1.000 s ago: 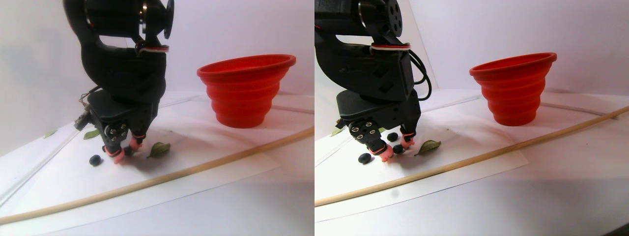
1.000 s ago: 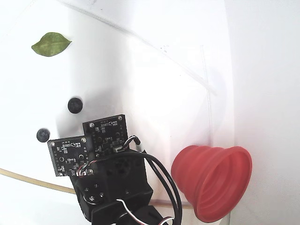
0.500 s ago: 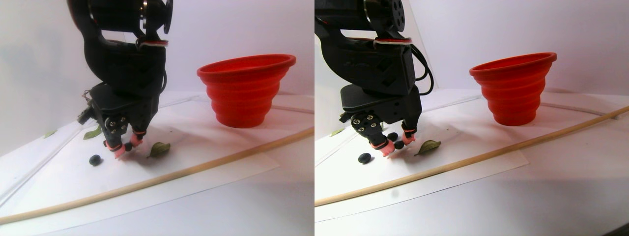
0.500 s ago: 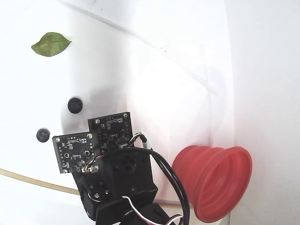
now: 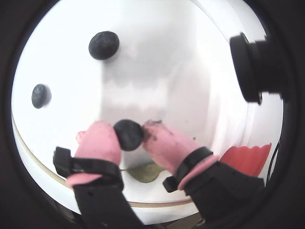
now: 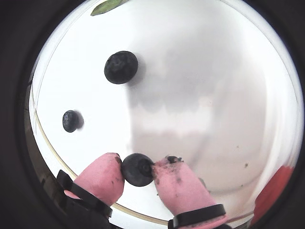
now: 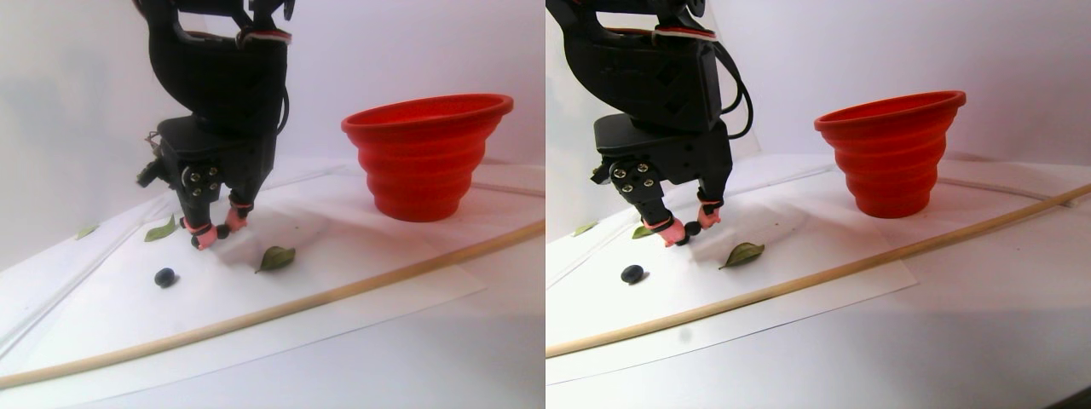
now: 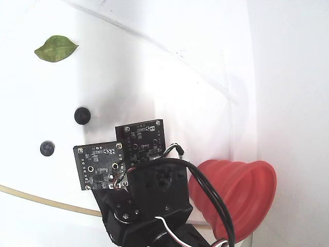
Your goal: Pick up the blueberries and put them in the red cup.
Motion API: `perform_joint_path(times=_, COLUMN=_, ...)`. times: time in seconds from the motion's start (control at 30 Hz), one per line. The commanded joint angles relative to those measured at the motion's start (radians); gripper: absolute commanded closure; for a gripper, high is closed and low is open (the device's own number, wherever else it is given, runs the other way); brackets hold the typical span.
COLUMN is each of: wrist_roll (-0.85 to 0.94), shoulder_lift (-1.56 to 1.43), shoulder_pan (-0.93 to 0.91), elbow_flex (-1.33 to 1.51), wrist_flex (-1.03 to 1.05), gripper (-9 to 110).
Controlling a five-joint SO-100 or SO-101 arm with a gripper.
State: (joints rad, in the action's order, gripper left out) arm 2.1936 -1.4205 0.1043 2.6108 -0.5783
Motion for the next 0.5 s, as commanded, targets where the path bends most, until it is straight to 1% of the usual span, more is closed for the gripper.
perform_joint_path(times=0.0, wrist_roll=-0.003, shoulder_lift=-0.124, shoulder_pan=0.000, elbow_flex=0.025, wrist_flex=0.029, gripper=91)
perform_joint_path(times=0.47, wrist_roll=-0.028, shoulder_lift=-0.399, shoulder_pan=-0.032, elbow_flex=0.064, wrist_flex=0.255, gripper=91)
